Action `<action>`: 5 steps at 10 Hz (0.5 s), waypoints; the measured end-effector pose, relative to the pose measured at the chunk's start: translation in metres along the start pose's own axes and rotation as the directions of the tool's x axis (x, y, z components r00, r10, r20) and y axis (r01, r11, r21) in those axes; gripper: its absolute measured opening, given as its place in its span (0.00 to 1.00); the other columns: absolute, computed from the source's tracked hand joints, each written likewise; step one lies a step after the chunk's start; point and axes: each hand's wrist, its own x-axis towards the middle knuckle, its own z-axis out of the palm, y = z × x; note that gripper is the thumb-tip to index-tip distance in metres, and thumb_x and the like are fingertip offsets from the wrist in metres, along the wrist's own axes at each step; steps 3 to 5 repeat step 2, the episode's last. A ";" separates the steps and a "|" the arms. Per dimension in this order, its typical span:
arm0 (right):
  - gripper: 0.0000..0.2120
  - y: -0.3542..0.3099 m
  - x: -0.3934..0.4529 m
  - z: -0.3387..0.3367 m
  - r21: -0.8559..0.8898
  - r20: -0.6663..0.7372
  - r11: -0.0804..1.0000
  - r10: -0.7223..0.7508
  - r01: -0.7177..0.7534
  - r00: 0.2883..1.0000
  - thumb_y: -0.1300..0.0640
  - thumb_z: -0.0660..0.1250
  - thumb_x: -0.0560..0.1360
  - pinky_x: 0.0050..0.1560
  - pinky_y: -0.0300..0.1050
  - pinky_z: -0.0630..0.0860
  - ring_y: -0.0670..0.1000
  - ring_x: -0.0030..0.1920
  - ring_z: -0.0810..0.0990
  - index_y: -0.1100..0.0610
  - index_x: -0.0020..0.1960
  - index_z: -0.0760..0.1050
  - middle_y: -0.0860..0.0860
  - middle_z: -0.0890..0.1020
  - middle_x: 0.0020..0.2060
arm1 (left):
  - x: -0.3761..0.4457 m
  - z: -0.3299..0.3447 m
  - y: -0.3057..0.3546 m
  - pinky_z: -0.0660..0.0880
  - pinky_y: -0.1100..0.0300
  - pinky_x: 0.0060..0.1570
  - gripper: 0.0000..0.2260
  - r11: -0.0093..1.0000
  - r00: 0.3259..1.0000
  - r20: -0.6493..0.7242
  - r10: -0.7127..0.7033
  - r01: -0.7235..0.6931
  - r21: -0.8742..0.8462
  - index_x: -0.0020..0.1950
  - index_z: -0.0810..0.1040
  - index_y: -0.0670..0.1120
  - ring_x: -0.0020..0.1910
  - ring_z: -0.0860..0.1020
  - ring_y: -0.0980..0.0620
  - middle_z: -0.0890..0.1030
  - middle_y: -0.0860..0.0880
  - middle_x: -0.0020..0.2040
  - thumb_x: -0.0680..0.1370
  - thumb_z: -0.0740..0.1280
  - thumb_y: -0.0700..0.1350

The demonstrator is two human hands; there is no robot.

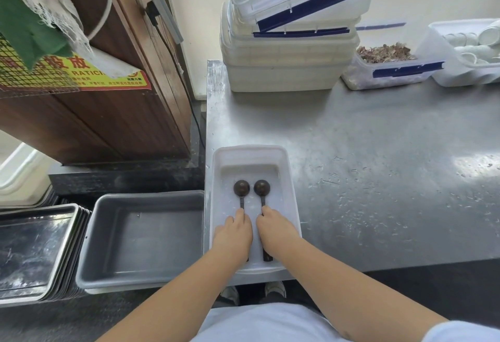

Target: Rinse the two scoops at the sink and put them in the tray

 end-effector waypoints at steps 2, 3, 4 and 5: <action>0.13 -0.007 -0.012 -0.024 0.025 -0.053 1.000 0.000 0.001 0.999 0.65 0.64 0.76 0.54 0.48 0.75 0.56 0.56 0.74 0.59 0.59 0.73 0.56 0.72 0.58 | -0.007 -0.011 0.001 0.73 0.53 0.59 0.29 0.996 0.998 -0.068 0.000 -0.006 -0.089 0.72 0.60 0.41 0.64 0.69 0.43 0.59 0.42 0.74 0.73 0.66 0.40; 0.13 -0.007 -0.012 -0.024 0.025 -0.053 1.000 0.000 0.001 0.999 0.65 0.64 0.76 0.54 0.48 0.75 0.56 0.56 0.74 0.59 0.59 0.73 0.56 0.72 0.58 | -0.007 -0.011 0.001 0.73 0.53 0.59 0.29 0.996 0.998 -0.068 0.000 -0.006 -0.089 0.72 0.60 0.41 0.64 0.69 0.43 0.59 0.42 0.74 0.73 0.66 0.40; 0.13 -0.007 -0.012 -0.024 0.025 -0.053 1.000 0.000 0.001 0.999 0.65 0.64 0.76 0.54 0.48 0.75 0.56 0.56 0.74 0.59 0.59 0.73 0.56 0.72 0.58 | -0.007 -0.011 0.001 0.73 0.53 0.59 0.29 0.996 0.998 -0.068 0.000 -0.006 -0.089 0.72 0.60 0.41 0.64 0.69 0.43 0.59 0.42 0.74 0.73 0.66 0.40; 0.13 -0.007 -0.012 -0.024 0.025 -0.053 1.000 0.000 0.001 0.999 0.65 0.64 0.76 0.54 0.48 0.75 0.56 0.56 0.74 0.59 0.59 0.73 0.56 0.72 0.58 | -0.007 -0.011 0.001 0.73 0.53 0.59 0.29 0.996 0.998 -0.068 0.000 -0.006 -0.089 0.72 0.60 0.41 0.64 0.69 0.43 0.59 0.42 0.74 0.73 0.66 0.40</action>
